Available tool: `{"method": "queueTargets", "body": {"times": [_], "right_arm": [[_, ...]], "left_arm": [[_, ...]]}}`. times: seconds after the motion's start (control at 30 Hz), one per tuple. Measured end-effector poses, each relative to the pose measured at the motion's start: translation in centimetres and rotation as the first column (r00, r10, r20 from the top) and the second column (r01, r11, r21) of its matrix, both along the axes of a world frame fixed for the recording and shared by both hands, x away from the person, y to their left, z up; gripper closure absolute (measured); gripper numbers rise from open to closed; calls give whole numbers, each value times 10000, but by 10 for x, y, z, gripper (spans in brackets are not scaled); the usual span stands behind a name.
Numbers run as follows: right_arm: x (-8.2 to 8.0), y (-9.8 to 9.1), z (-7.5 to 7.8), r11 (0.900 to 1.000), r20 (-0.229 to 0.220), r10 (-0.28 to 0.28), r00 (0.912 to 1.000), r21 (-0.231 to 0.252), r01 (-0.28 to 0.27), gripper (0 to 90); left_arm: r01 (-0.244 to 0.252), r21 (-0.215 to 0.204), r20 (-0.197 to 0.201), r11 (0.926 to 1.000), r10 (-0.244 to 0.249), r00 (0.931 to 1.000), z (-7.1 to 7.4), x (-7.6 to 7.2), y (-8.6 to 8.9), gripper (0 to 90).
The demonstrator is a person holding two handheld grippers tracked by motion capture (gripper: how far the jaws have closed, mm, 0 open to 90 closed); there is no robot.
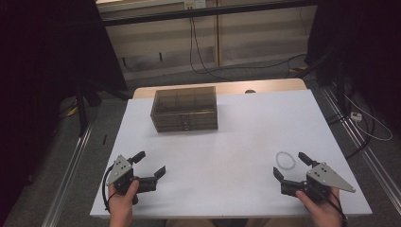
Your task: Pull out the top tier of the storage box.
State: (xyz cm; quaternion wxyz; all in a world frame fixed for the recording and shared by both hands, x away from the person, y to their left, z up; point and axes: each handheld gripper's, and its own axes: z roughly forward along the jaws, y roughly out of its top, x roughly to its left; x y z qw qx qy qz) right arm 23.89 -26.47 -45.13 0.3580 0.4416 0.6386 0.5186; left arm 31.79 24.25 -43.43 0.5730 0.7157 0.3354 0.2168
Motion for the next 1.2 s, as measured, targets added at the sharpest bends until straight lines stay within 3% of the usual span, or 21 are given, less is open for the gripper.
{"method": "queueTargets", "body": {"times": [0.43,0.63,0.93,1.2], "right_arm": [[-1,-1,0,10000,39,38,10000,71,-38,21],[-3,-3,1,9999,56,-12,10000,116,11,21],[-3,-3,0,9998,31,18,10000,180,-18,22],[-3,-3,0,9998,42,62,10000,209,-63,24]], "left_arm": [[-440,-35,103,9990,441,9990,9,8,-7,21],[-910,4,96,9958,910,9958,16,19,-19,23],[-1217,14,-24,9926,1217,9926,21,34,-34,23],[-1214,118,52,9925,1213,9926,23,47,-49,24]]}}
